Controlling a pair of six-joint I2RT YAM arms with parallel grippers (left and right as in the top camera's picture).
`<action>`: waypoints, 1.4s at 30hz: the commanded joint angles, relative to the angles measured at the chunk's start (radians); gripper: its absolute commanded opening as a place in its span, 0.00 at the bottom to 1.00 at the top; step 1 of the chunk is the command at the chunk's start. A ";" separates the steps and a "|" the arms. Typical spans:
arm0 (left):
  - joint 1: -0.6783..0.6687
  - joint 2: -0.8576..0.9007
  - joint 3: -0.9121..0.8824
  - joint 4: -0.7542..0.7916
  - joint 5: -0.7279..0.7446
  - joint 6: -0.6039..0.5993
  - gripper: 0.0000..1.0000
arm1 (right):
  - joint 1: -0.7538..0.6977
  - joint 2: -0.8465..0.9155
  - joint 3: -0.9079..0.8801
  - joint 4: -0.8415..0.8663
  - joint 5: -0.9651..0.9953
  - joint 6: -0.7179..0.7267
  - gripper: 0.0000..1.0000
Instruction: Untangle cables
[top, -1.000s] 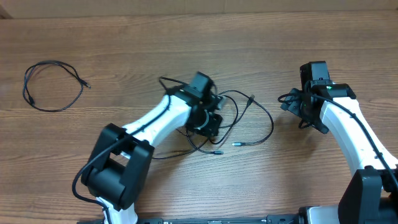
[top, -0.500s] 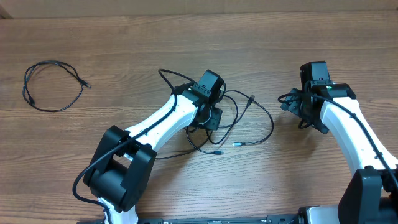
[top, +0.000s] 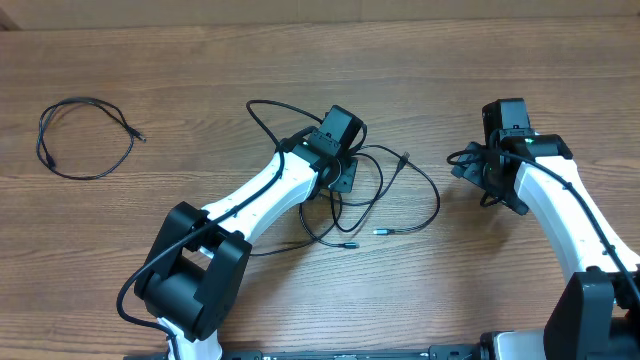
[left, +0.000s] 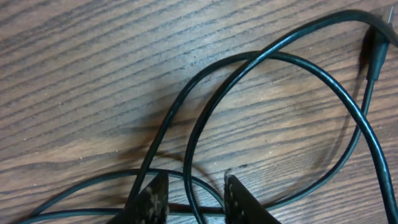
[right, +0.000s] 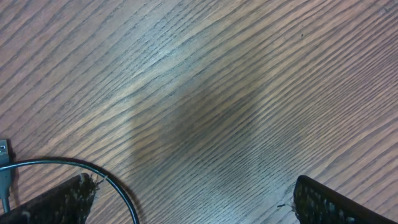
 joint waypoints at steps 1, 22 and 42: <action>0.004 0.004 0.011 0.013 -0.027 -0.010 0.28 | -0.007 -0.008 -0.003 0.002 0.014 -0.004 1.00; 0.004 0.046 -0.021 0.130 -0.027 -0.002 0.23 | -0.007 -0.008 -0.003 0.002 0.014 -0.004 1.00; 0.004 0.085 -0.021 0.137 -0.028 0.006 0.18 | -0.007 -0.008 -0.003 0.002 0.014 -0.004 1.00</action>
